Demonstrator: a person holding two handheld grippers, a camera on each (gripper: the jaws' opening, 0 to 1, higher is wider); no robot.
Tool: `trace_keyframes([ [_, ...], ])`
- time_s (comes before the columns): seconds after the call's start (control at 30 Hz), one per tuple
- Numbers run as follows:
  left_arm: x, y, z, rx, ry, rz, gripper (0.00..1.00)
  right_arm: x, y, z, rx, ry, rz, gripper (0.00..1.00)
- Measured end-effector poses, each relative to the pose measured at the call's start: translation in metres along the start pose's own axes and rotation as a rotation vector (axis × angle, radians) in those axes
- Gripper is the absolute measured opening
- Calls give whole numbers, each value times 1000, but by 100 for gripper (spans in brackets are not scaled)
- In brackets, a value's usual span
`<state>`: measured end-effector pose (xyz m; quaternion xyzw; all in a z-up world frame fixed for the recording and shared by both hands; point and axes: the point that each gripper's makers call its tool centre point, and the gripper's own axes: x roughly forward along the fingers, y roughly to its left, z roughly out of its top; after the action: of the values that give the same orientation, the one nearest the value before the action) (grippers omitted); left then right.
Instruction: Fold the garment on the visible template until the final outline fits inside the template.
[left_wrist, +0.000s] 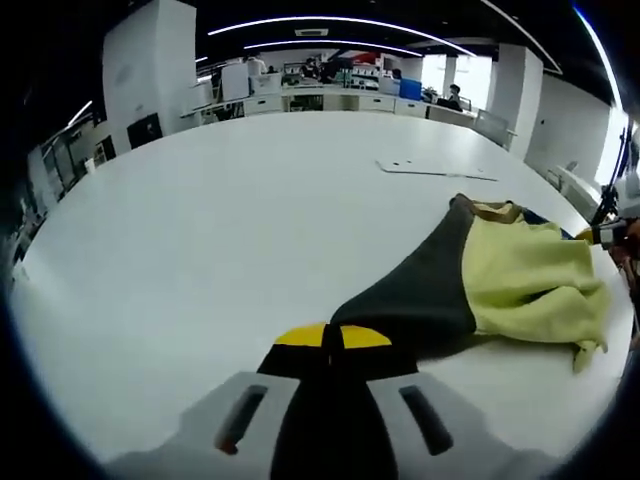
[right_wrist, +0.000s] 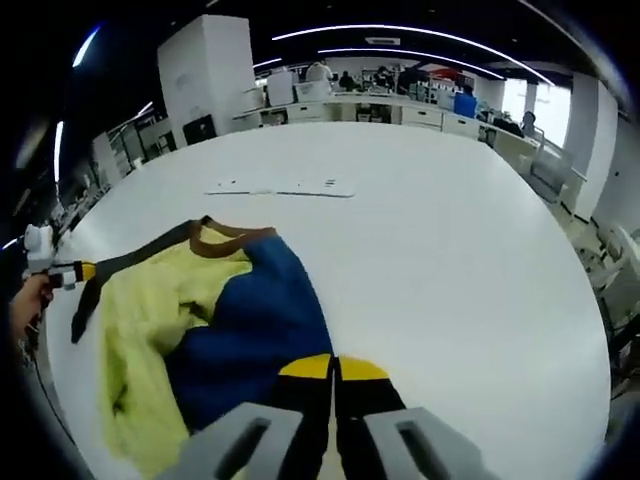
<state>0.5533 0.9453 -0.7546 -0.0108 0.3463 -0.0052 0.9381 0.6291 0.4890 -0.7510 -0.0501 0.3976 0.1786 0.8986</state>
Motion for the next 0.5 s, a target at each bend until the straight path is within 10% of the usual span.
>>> trace_keyframes([
  [0.5, -3, 0, 1, 68, -4, 28, 5, 5, -9, 17, -47, -39, -55, 0],
])
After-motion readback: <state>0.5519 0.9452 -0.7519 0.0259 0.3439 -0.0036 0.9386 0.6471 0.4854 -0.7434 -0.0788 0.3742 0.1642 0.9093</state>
